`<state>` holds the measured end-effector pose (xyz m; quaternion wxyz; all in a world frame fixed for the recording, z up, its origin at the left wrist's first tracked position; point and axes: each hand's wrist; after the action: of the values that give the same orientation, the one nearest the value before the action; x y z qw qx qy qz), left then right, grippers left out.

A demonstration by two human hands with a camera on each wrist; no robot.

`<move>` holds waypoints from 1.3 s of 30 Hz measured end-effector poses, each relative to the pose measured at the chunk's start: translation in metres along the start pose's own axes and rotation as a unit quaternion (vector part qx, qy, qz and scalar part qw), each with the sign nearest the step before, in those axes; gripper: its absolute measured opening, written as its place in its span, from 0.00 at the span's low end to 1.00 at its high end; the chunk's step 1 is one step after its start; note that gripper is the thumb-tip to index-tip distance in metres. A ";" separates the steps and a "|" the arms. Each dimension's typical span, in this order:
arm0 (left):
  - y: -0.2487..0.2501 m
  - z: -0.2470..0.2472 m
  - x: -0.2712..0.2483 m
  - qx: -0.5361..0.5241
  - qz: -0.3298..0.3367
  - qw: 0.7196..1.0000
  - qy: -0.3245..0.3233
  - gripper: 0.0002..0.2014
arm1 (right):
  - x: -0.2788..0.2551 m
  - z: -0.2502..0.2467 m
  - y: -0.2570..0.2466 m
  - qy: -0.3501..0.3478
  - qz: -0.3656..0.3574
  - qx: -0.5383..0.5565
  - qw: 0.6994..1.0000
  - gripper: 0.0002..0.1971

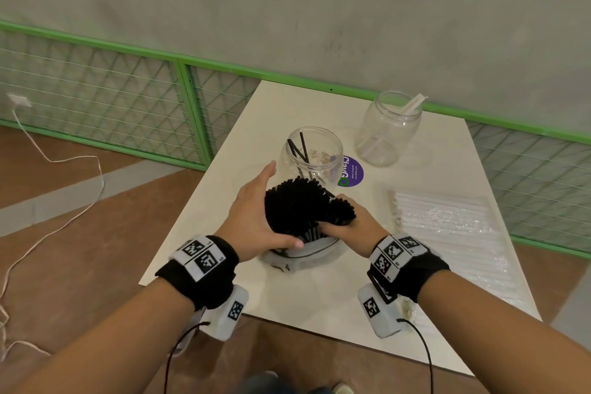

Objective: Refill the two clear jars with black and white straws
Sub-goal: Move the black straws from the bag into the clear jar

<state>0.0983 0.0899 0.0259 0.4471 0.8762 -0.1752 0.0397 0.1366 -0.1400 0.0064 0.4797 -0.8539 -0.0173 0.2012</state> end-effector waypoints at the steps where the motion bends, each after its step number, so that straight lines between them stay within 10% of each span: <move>1: 0.004 -0.001 0.002 0.031 0.023 0.999 0.005 0.67 | 0.000 0.001 -0.003 -0.002 -0.009 -0.010 1.000 0.13; 7: 0.016 -0.003 0.007 0.269 0.156 0.947 -0.078 0.46 | 0.000 0.013 -0.019 -0.007 -0.043 -0.016 0.999 0.15; 13: 0.014 -0.004 0.014 0.237 0.155 0.959 -0.023 0.24 | -0.004 0.007 -0.019 0.014 -0.031 0.053 0.998 0.25; 23: 0.009 -0.005 0.020 0.236 0.146 0.961 -0.017 0.25 | -0.018 -0.008 -0.047 0.091 -0.072 0.144 0.983 0.04; 39: 0.007 -0.007 0.023 0.254 0.149 0.955 -0.043 0.32 | -0.026 -0.024 -0.087 0.172 -0.086 0.207 0.959 0.08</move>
<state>0.1183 0.0854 0.0402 0.1907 0.9257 -0.3070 0.1113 0.1356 -0.1179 0.0976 0.6569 -0.7532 0.0342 0.0082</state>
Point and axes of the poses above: each hand's wrist, its own x-axis towards the middle knuckle, its own z-axis out of the palm, y = z × x, and after that the axes turned 13 degrees about z, right-handed
